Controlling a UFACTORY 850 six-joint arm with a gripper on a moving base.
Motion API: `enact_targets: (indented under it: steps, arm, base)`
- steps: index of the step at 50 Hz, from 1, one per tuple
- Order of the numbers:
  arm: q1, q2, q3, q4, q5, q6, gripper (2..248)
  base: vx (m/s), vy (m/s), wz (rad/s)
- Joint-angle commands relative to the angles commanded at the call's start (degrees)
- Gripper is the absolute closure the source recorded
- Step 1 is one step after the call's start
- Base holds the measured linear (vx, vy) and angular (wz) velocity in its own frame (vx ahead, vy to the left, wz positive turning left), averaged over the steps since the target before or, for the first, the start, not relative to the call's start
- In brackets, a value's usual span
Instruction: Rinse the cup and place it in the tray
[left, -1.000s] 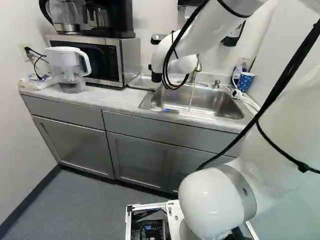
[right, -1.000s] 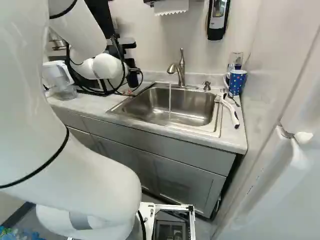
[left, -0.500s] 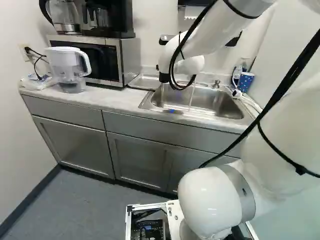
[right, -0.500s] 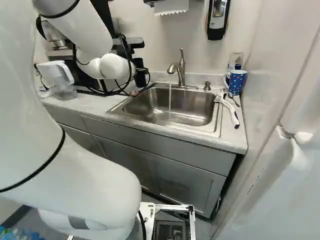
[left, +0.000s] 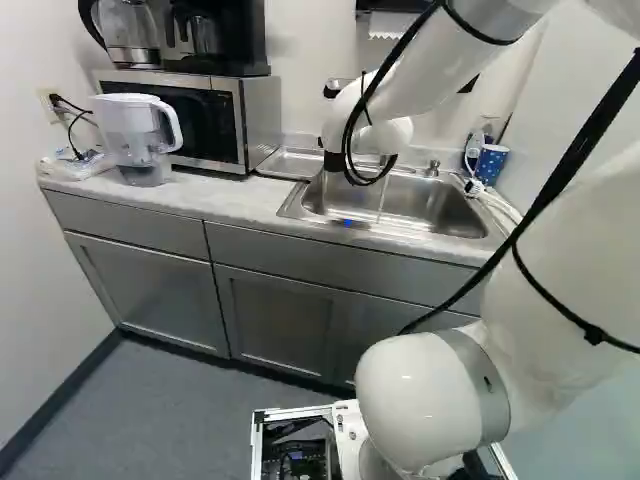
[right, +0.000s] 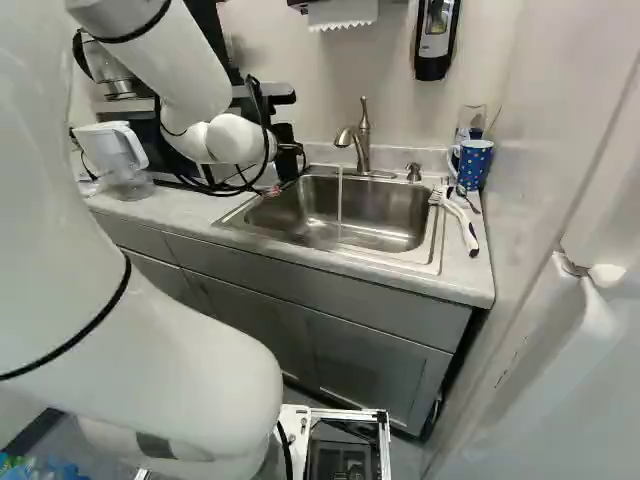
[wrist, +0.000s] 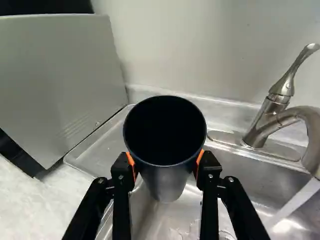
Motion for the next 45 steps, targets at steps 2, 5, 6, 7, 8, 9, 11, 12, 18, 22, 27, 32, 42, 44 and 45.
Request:
enact_targets:
  steps: [2, 5, 6, 7, 8, 9, 11, 12, 18, 22, 27, 32, 42, 44, 45]
  arm:
    - [-0.1, -0.2, 0.1, 0.0, 0.0, 0.0, 126]
    - [-0.3, -0.3, 0.3, 0.0, 0.0, 0.0, 126]
    - [-0.5, -0.3, 0.4, 0.0, 0.0, 0.0, 126]
    - [-0.6, -0.3, 0.6, 0.0, 0.0, 0.0, 126]
    - [-0.7, -0.3, 0.7, 0.0, 0.0, 0.0, 126]
    - [-0.9, -0.2, 0.9, 0.0, 0.0, 0.0, 126]
    - [-1.2, -0.2, 1.2, 0.0, 0.0, 0.0, 126]
    - [-1.4, -0.1, 1.4, 0.0, 0.0, 0.0, 126]
    - [-2.5, 0.2, 2.5, 0.0, 0.0, 0.0, 126]
    - [-3.2, 0.6, 3.3, 0.0, 0.0, 0.0, 126]
    - [-4.0, 1.1, 4.4, 0.0, 0.0, 0.0, 126]
    - [-4.9, 1.5, 5.5, 0.0, 0.0, 0.0, 126]
    - [-6.9, 2.1, 7.4, 0.0, 0.0, 0.0, 126]
    - [-7.2, 2.1, 7.6, 0.0, 0.0, 0.0, 126]
    - [-7.4, 2.1, 7.7, 0.0, 0.0, 0.0, 126]
  base:
    - [0.000, 0.000, 0.000]
    - [0.000, 0.000, 0.000]
    - [0.000, 0.000, 0.000]
    - [0.000, 0.000, 0.000]
    - [0.000, 0.000, 0.000]
    - [0.000, 0.000, 0.000]
    - [0.000, 0.000, 0.000]
    - [0.000, 0.000, 0.000]
    - [0.000, 0.000, 0.000]
    - [0.000, 0.000, 0.000]
    - [0.000, 0.000, 0.000]
    - [0.000, 0.000, 0.000]
    - [0.000, 0.000, 0.000]
    - [0.000, 0.000, 0.000]
    - [0.000, 0.000, 0.000]
